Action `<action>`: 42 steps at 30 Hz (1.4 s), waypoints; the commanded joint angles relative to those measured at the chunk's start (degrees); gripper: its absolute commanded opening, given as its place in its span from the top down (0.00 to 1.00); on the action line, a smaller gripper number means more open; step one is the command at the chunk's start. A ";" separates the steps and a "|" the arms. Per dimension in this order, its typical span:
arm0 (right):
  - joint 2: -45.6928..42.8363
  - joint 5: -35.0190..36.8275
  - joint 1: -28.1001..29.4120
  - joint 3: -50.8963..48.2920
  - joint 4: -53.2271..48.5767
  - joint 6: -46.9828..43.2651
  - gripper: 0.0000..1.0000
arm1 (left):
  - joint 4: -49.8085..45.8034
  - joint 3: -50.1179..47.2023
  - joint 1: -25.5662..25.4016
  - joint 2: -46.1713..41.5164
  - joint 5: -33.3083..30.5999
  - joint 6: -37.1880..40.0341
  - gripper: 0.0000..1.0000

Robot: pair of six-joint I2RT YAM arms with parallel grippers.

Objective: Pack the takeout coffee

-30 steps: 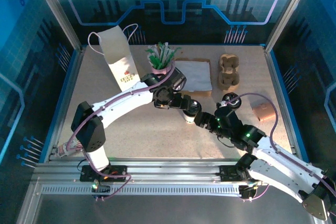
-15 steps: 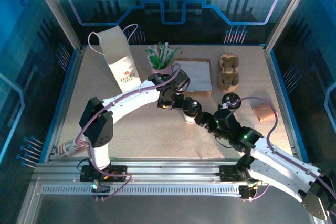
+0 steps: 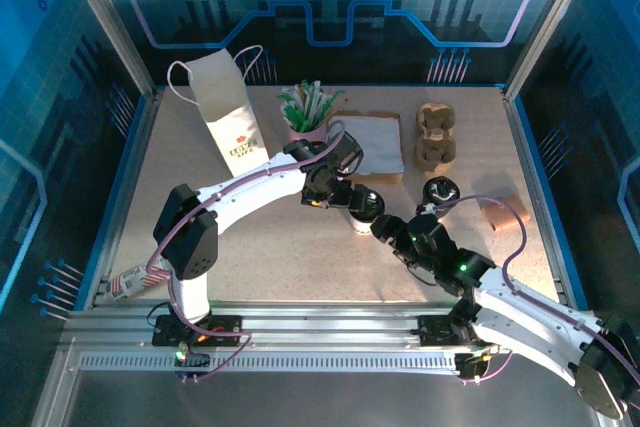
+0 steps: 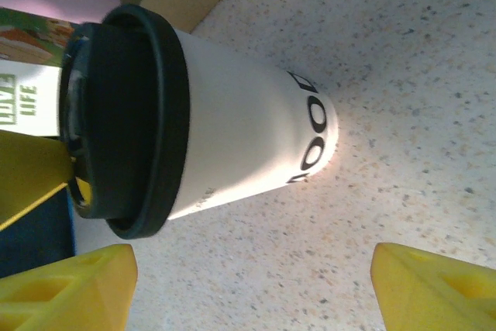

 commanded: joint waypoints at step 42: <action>0.98 3.83 -0.58 -6.94 16.91 9.69 0.23 | 3.19 -7.57 -1.40 1.60 3.39 -0.64 0.03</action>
